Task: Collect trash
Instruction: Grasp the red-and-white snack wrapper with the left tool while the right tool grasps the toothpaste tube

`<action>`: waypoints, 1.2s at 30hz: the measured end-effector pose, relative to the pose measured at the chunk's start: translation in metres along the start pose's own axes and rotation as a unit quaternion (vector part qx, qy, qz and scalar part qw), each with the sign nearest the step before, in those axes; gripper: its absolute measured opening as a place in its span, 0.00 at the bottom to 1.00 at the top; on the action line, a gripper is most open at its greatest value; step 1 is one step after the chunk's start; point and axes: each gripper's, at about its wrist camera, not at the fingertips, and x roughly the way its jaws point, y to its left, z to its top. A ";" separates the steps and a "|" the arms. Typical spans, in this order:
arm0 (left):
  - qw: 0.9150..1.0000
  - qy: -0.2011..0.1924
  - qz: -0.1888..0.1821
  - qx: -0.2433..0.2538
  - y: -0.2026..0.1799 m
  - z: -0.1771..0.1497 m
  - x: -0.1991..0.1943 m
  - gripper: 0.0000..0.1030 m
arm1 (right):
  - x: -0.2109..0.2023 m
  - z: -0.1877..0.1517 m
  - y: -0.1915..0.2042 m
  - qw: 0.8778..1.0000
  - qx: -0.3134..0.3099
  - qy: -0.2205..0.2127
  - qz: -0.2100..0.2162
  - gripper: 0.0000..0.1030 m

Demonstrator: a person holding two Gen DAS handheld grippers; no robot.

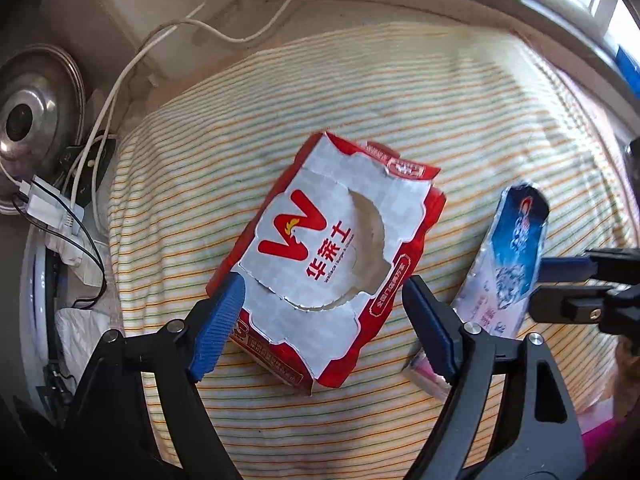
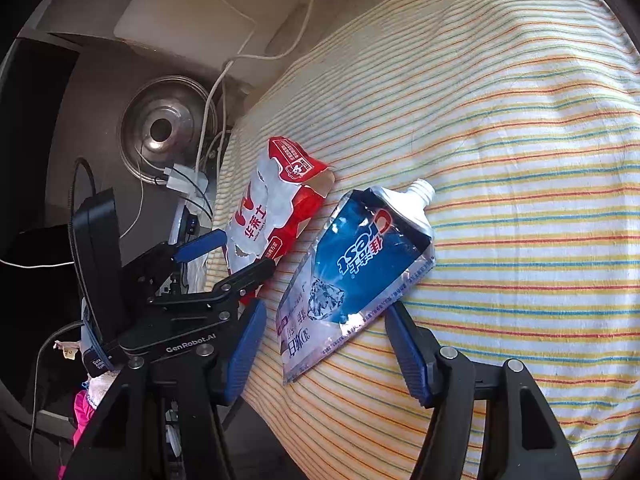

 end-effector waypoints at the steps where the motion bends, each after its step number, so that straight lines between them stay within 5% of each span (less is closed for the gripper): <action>1: 1.000 -0.003 -0.011 -0.013 0.008 0.003 -0.002 0.83 | -0.001 -0.001 -0.001 1.000 -0.003 0.001 -0.002 0.64; 5: 0.998 0.009 -0.013 -0.059 0.043 0.013 0.008 0.83 | -0.002 -0.002 -0.004 1.000 0.005 -0.003 0.006 0.64; 11: 0.990 0.061 -0.086 -0.093 0.063 0.021 0.048 0.83 | 0.000 -0.003 -0.003 1.000 -0.001 -0.010 0.007 0.64; 19: 0.983 0.046 -0.136 -0.116 0.061 0.020 0.061 0.82 | 0.009 0.005 0.001 1.000 -0.010 -0.024 0.002 0.62; 26: 0.987 0.037 -0.130 -0.088 0.051 0.021 0.056 0.79 | 0.020 0.014 0.000 1.000 -0.004 -0.017 -0.015 0.33; 32: 0.989 0.042 -0.115 -0.088 0.045 0.039 0.073 0.92 | 0.019 0.014 -0.004 1.000 -0.001 -0.015 -0.013 0.28; 33: 0.990 0.038 -0.110 -0.083 0.041 0.041 0.074 0.91 | 0.019 0.014 -0.004 1.000 -0.002 -0.014 -0.015 0.28; 36: 0.990 0.026 -0.115 -0.079 0.038 0.044 0.070 0.68 | 0.017 0.013 -0.003 1.000 -0.005 -0.014 -0.018 0.26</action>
